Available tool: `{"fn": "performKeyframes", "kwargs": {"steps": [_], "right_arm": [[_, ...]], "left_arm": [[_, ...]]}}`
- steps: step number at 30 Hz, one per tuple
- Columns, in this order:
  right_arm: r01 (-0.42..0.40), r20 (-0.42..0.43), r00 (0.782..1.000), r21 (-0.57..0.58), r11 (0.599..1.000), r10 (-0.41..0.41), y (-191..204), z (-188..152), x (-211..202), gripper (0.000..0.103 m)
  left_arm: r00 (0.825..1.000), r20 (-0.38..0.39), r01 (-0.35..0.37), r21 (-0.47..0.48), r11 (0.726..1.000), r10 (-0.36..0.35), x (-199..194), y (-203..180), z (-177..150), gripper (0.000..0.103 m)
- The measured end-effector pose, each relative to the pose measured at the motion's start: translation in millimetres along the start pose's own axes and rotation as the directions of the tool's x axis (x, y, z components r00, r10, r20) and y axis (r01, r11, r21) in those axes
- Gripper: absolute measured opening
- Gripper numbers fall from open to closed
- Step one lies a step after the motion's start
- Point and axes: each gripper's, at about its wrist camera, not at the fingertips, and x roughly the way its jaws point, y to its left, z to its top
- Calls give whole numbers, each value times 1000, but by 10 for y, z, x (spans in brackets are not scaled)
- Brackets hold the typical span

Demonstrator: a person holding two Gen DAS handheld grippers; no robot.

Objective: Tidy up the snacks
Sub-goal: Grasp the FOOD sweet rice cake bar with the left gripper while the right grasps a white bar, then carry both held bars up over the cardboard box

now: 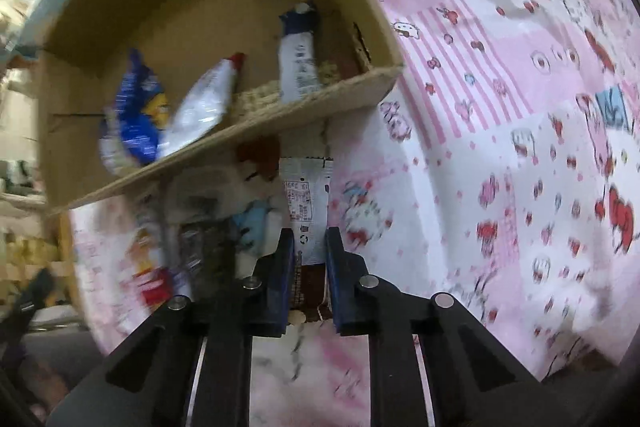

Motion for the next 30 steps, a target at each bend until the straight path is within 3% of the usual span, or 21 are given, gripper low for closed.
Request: {"fn": "performKeyframes", "kwargs": {"steps": [5, 8, 13, 17, 21, 30], "right_arm": [[-130, 29, 991, -9, 992, 130, 4, -268, -340, 16], [-184, 56, 981, -6, 983, 184, -34, -406, -464, 16], [-228, 94, 970, 52, 972, 222, -159, -438, -505, 16], [-246, 117, 964, 61, 967, 237, -203, -385, -562, 16], [-259, 118, 961, 67, 963, 250, -228, -350, -526, 16], [-286, 123, 953, 55, 957, 278, -194, -336, -558, 16]], "left_arm": [[999, -34, 7, 39, 999, -6, 150, -211, -24, 88], [999, -53, 4, 95, 995, 1, 284, -456, -36, 75], [991, -130, -8, 129, 992, 25, 609, -722, -78, 42], [985, -146, -69, 141, 988, 89, 789, -790, -100, 36], [979, -179, -71, 158, 985, 99, 900, -808, -129, 28], [987, -134, -75, 135, 988, 93, 481, -707, -211, 27]]}}
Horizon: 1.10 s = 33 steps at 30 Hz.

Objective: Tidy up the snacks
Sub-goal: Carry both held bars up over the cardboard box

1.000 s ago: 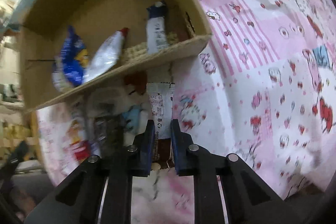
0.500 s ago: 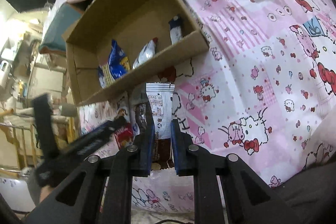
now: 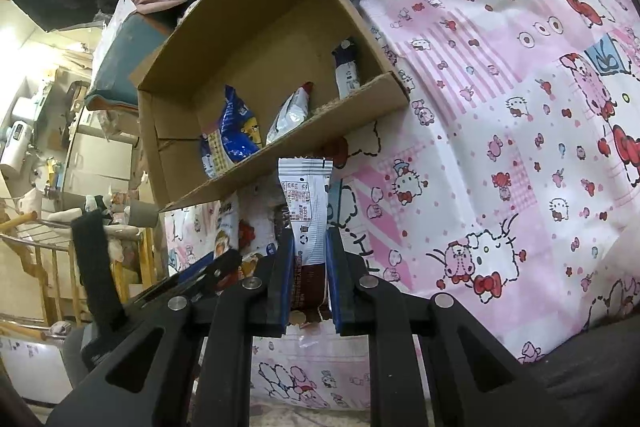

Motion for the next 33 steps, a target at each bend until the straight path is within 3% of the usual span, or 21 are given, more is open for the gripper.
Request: {"fn": "performKeyframes", "kwargs": {"steps": [5, 11, 17, 22, 28, 31, 33], "right_arm": [[-10, -3, 1000, -8, 1000, 10, 50, -23, 16, 16], [-25, -2, 1000, -23, 999, 25, 104, -51, 16, 16], [-82, 24, 996, -62, 995, 83, 193, -79, -75, 16], [-177, 85, 979, -81, 981, 184, 236, -31, -272, 16], [-287, 210, 929, -113, 951, 305, 287, 67, -593, 16], [-300, 270, 907, -121, 946, 322, 282, 191, -716, 16], [-289, 287, 906, -120, 950, 311, 280, 280, -741, 16]], "left_arm": [[999, 40, -27, 50, 998, 25, -189, 79, -128, 28], [998, 64, -19, 29, 999, 17, -411, 325, -319, 27], [986, 163, -28, 42, 999, 21, -729, 429, -421, 27], [960, 268, -100, 49, 994, 83, -997, 564, -308, 27], [929, 359, -83, -32, 996, 89, -1337, 766, -83, 27], [925, 372, -59, -51, 997, 74, -1400, 772, 44, 28], [925, 376, -42, -58, 997, 60, -1409, 735, 122, 28]]}}
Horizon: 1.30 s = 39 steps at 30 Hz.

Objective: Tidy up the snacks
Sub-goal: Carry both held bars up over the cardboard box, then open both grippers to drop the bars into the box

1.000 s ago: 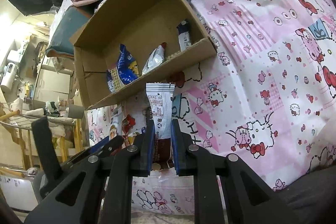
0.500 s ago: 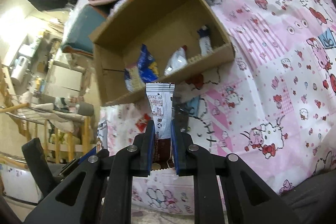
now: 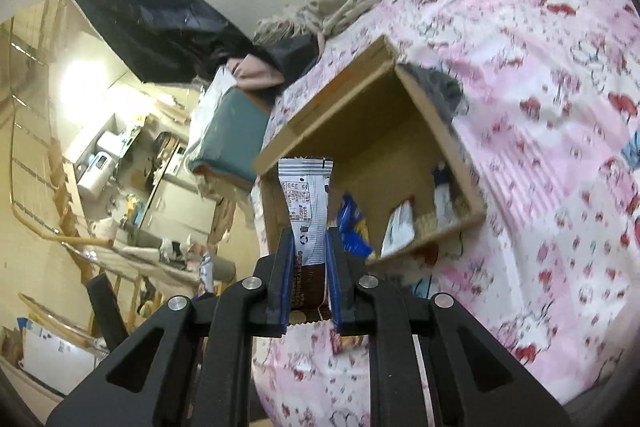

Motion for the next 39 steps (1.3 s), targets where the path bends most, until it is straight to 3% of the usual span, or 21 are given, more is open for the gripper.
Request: {"fn": "performKeyframes", "kwargs": {"steps": [13, 16, 25, 29, 39], "right_arm": [[79, -29, 996, 3, 997, -79, -173, 354, 357, 16], [104, -70, 992, 4, 995, -104, -232, 396, 483, 16], [216, -115, 969, -42, 976, -219, -320, 380, 714, 16], [251, -113, 961, -29, 968, -253, -377, 327, 741, 16], [278, -149, 947, -61, 959, -284, -393, 243, 920, 16]], "left_arm": [[998, 3, 57, 33, 998, -58, 304, -414, 318, 28], [998, -8, 68, 45, 997, -67, 417, -476, 372, 28], [989, -35, 149, 70, 986, -147, 865, -586, 446, 28], [979, -77, 191, -3, 982, -191, 1083, -536, 434, 28], [971, -77, 228, 33, 973, -224, 1039, -613, 389, 28]]}}
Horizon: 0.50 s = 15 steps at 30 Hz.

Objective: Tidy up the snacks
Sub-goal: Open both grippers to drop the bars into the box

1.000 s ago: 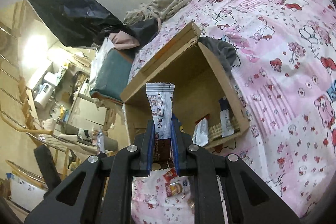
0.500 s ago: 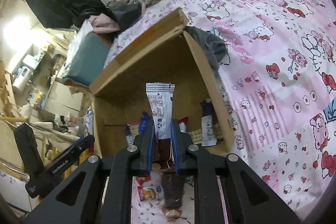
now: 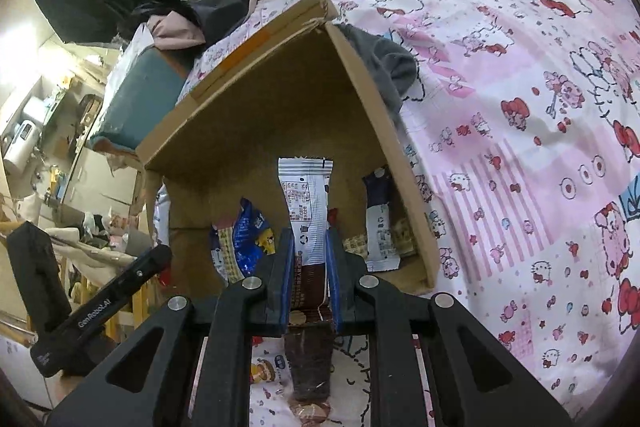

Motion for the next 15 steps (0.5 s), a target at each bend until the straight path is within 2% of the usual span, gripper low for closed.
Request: {"fn": "performKeyframes", "kwargs": {"steps": [6, 11, 15], "right_arm": [[-15, -3, 1000, -35, 999, 15, 78, -44, 6, 16], [-52, 27, 998, -36, 998, 53, 96, -32, -57, 16], [-70, 46, 996, -20, 997, 71, 91, -17, -99, 21]], "left_arm": [[1000, 2, 21, -49, 999, -21, -15, 87, 71, 28], [999, -14, 40, -51, 998, -41, 48, 73, 66, 28], [1000, -2, 31, -39, 999, -32, 39, 47, 52, 28]]}}
